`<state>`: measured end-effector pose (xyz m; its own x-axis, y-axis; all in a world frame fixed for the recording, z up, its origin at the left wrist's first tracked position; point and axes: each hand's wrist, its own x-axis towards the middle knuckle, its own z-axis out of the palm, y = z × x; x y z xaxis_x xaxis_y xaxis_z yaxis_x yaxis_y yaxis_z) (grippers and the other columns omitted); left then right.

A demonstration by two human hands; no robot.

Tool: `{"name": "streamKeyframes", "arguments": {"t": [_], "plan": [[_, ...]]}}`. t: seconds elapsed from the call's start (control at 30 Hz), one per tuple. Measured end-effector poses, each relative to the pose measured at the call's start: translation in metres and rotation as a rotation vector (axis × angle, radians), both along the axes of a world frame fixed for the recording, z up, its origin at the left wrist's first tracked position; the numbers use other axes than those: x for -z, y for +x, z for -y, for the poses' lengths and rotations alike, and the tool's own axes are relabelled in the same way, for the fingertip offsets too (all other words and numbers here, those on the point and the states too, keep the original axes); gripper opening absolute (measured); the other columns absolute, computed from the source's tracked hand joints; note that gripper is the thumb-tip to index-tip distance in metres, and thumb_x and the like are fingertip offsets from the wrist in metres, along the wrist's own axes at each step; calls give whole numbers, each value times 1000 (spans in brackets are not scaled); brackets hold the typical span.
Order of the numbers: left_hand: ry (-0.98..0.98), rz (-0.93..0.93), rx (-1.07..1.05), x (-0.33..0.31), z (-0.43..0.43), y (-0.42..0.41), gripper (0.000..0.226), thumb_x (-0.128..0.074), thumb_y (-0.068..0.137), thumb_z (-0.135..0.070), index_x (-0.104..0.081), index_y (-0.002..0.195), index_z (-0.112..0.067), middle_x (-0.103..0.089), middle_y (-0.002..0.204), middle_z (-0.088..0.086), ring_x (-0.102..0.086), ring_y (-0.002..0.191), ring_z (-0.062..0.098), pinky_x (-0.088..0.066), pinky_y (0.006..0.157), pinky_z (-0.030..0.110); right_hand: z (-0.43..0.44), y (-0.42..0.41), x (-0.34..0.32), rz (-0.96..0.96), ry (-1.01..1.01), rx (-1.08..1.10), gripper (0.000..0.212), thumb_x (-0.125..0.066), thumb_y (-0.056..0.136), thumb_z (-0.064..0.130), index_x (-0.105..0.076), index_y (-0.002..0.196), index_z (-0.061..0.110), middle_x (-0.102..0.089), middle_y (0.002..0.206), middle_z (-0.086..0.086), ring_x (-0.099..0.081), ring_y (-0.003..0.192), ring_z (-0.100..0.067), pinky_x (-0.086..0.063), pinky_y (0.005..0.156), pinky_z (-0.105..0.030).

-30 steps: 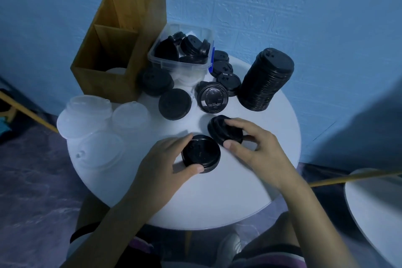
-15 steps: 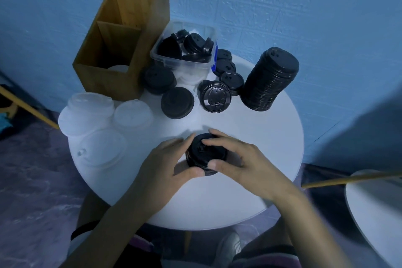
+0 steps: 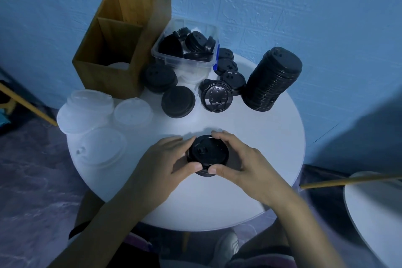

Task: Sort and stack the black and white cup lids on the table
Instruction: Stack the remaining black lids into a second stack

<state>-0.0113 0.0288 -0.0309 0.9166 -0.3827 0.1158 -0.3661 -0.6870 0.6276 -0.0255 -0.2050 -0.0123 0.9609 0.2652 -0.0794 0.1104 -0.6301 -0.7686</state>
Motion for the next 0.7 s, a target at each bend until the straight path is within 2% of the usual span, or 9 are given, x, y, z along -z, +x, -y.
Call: {"name": "streamKeyframes", "arguments": {"t": [0.07, 0.1, 0.2, 0.3, 0.4, 0.5, 0.6, 0.7], "plan": [[29, 3, -4, 2, -2, 1, 74, -39, 85, -68, -55, 145, -29, -64, 129, -11, -47, 126, 7, -28, 90, 6, 0, 0, 2, 3, -21, -1, 66, -76, 84, 52, -43, 141, 50, -56, 138, 27, -52, 130, 1, -43, 111, -35], [39, 0, -2, 3, -2, 1, 74, -38, 85, -68, -54, 145, -29, -63, 130, -11, -46, 127, 8, -31, 91, 13, 0, 0, 2, 0, -23, 2, 64, -77, 86, 48, -43, 140, 51, -57, 135, 27, -54, 127, 1, -44, 109, -34], [23, -7, -13, 3, -2, 0, 70, -39, 86, -67, -56, 142, -30, -64, 127, -11, -46, 125, 7, -35, 91, 23, 0, 0, 3, -10, -25, 5, 62, -77, 87, 45, -42, 137, 55, -61, 130, 23, -57, 122, -2, -46, 106, -35], [11, 3, -28, 3, 0, -1, 68, -40, 86, -66, -56, 143, -32, -63, 130, -15, -46, 128, 6, -33, 94, 19, -1, -1, 2, -9, -19, -14, 57, -72, 87, 50, -39, 132, 61, -60, 127, 24, -55, 123, -5, -45, 106, -38], [-5, 22, -43, 3, 1, -3, 67, -42, 85, -65, -56, 143, -33, -62, 129, -16, -47, 126, 5, -28, 94, 10, -3, -2, 3, 30, -25, -45, 55, -70, 91, 47, -38, 135, 57, -50, 127, 43, -48, 127, 1, -37, 115, -40], [-16, 33, -46, 0, 3, -6, 80, -45, 79, -72, -49, 149, -33, -51, 132, -26, -35, 123, -12, -21, 96, 1, -4, -4, 7, 40, -30, -53, 61, -68, 94, 48, -36, 146, 47, -40, 130, 54, -40, 133, 10, -27, 123, -41], [-35, 26, -55, 0, 3, -7, 85, -46, 77, -73, -42, 153, -36, -42, 128, -30, -24, 118, -19, -20, 96, 2, 0, -2, 6, 9, 14, -39, 67, -67, 87, 58, -34, 145, 56, -46, 142, 36, -41, 139, 0, -33, 120, -40], [-69, 27, -56, -1, 1, -8, 80, -55, 82, -66, -40, 154, -37, -45, 132, -33, -25, 119, -25, -20, 97, -2, 6, 1, 2, -62, 73, -19, 71, -74, 89, 46, -35, 147, 58, -43, 153, 28, -35, 144, 5, -32, 122, -36]]}}
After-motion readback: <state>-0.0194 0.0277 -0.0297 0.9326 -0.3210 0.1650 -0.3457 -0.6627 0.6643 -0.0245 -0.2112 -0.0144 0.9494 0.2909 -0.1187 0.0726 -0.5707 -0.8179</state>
